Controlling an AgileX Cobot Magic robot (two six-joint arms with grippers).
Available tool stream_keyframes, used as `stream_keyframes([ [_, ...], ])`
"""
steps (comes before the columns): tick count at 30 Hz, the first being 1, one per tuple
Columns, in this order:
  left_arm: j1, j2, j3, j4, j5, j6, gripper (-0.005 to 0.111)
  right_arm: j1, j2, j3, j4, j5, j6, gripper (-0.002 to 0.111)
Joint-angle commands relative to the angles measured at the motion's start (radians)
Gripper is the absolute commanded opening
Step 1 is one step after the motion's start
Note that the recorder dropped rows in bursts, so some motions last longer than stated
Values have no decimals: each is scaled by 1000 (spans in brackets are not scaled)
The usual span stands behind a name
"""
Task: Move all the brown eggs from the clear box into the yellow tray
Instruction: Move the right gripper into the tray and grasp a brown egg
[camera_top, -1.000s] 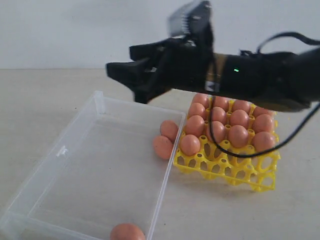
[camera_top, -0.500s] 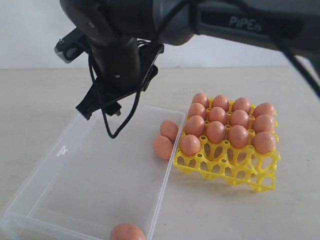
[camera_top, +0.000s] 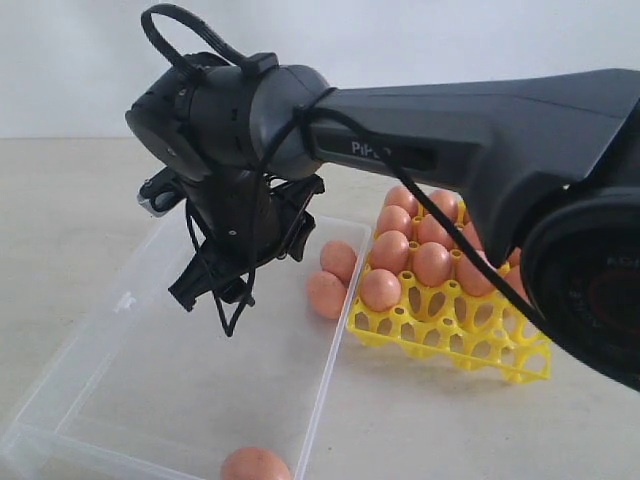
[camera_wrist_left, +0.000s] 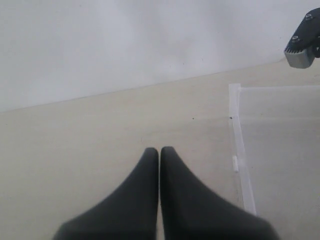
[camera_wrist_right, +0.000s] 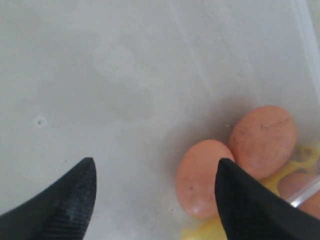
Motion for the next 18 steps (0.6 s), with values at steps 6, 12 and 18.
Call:
stream_keyframes([
  [6, -2, -1, 3, -4, -7, -7, 1, -3, -4, 20, -12, 4, 23, 65],
  [12, -2, -1, 3, -4, -7, -7, 1, -3, -35, 146, -68, 4, 8, 65],
  [18, -2, -1, 3, -4, -7, -7, 1, -8, -23, 191, -215, 4, 63, 65],
])
